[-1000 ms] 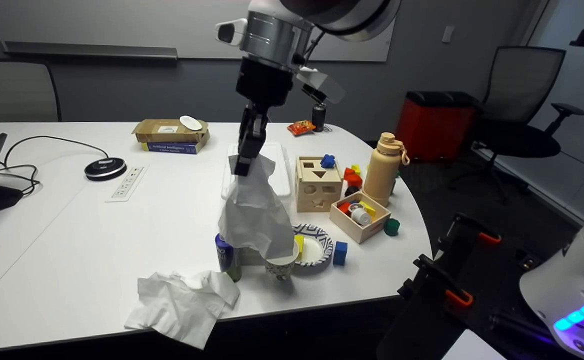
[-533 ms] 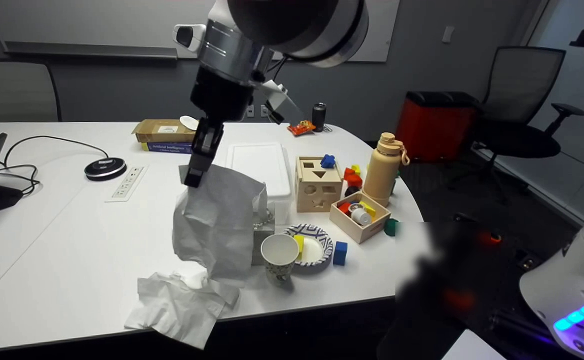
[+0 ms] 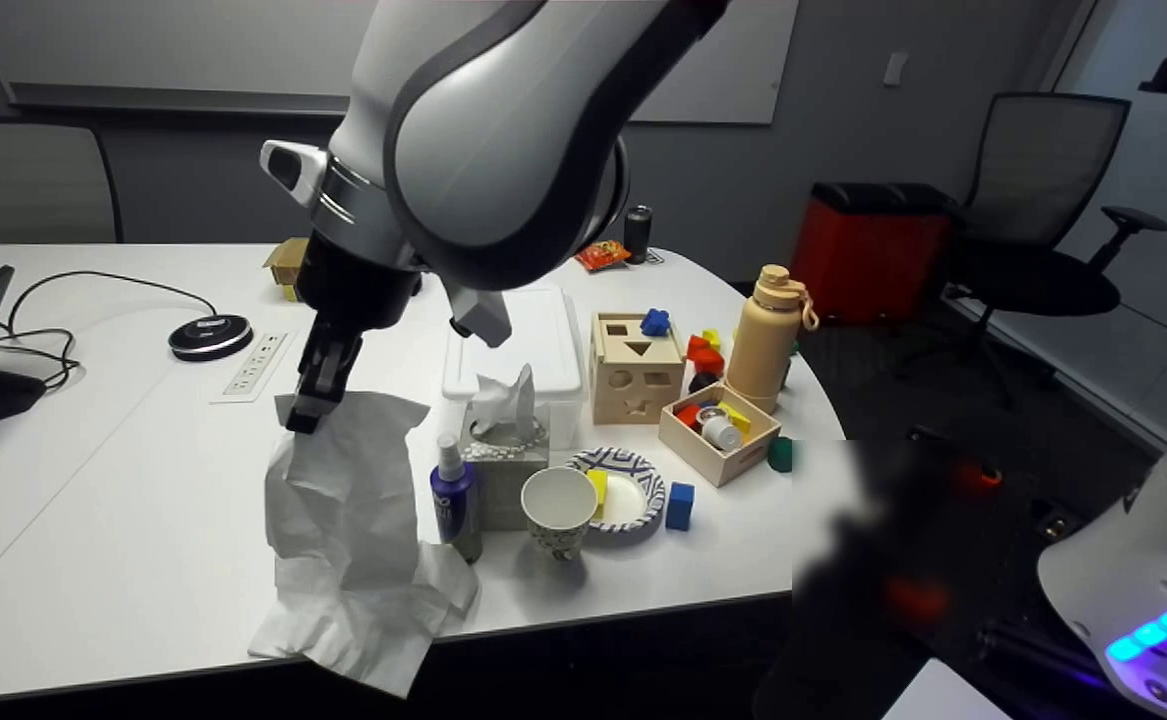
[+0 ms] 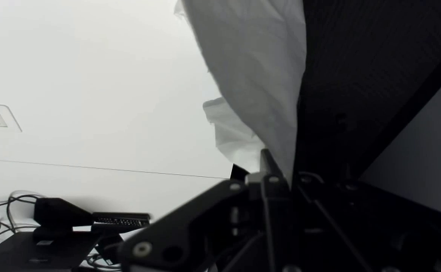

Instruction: Take a tissue out of the box and wipe the table

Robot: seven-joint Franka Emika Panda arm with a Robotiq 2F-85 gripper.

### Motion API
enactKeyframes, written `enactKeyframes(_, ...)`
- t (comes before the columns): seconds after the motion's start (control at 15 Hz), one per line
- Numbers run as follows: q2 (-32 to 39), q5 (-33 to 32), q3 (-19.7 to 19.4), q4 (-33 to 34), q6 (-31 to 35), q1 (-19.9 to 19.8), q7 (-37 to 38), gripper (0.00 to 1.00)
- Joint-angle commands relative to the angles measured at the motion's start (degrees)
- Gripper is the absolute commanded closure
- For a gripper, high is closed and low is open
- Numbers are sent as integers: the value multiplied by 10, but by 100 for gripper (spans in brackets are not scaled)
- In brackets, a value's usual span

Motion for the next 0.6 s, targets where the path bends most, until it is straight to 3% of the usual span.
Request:
enactKeyframes(0.0, 63, -87, -34, 56, 43, 34, 48, 100)
enactKeyframes(0.27, 111, -155, -114, 102, 111, 85, 122, 100)
enactKeyframes(0.53, 144, -174, -211, 138, 161, 140, 174, 100)
